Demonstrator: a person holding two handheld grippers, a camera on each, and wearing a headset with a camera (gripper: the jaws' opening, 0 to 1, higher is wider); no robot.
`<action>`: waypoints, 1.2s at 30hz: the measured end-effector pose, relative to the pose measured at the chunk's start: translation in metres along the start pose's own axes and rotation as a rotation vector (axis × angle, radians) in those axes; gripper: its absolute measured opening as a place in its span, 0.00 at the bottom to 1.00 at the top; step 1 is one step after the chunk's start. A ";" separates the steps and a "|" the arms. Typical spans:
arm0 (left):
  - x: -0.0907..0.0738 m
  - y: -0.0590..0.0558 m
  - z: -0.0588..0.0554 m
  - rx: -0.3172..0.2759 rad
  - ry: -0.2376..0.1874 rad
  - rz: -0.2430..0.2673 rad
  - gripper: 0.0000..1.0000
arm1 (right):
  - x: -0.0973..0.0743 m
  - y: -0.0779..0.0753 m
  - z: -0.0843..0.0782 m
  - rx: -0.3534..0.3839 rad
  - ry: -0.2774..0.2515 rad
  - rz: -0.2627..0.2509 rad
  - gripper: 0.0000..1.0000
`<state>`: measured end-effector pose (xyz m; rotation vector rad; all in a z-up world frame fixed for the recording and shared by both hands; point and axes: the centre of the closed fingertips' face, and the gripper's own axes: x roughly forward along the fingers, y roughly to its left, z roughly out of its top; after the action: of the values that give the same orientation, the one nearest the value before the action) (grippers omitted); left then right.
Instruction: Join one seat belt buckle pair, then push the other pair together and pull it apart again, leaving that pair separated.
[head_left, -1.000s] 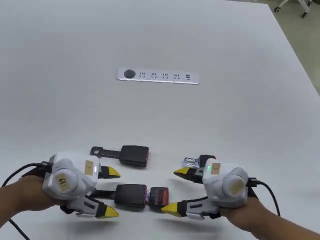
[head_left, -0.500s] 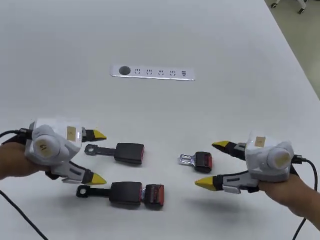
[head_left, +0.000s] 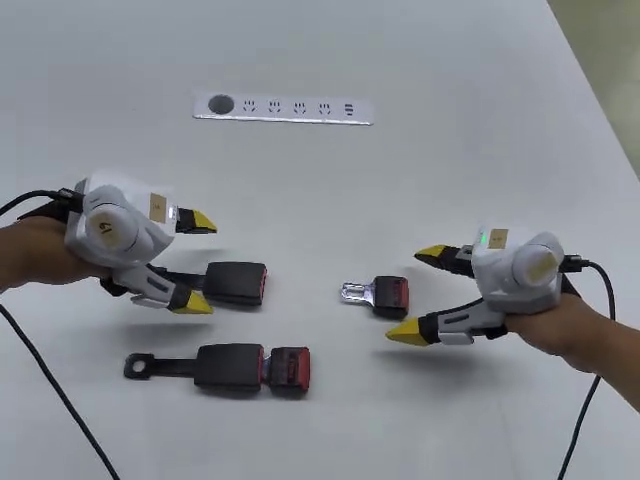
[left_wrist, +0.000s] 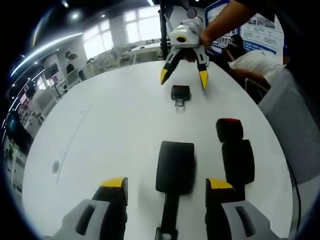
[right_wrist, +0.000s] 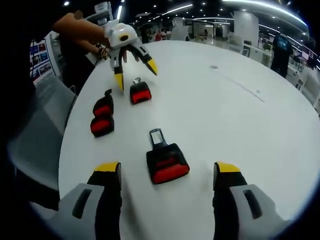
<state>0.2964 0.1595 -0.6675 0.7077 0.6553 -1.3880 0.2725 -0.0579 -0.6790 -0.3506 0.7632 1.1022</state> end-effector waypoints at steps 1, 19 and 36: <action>0.003 -0.003 -0.001 0.002 0.005 -0.016 0.64 | 0.002 -0.001 -0.001 0.002 0.002 0.005 0.75; 0.021 -0.012 -0.008 0.026 -0.005 -0.120 0.53 | 0.017 0.014 -0.008 -0.076 0.074 0.107 0.51; 0.028 -0.014 0.001 0.011 -0.024 -0.121 0.33 | 0.017 0.015 0.000 -0.084 0.084 0.080 0.35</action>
<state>0.2848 0.1406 -0.6894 0.6680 0.6812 -1.5103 0.2633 -0.0400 -0.6896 -0.4426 0.8124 1.2026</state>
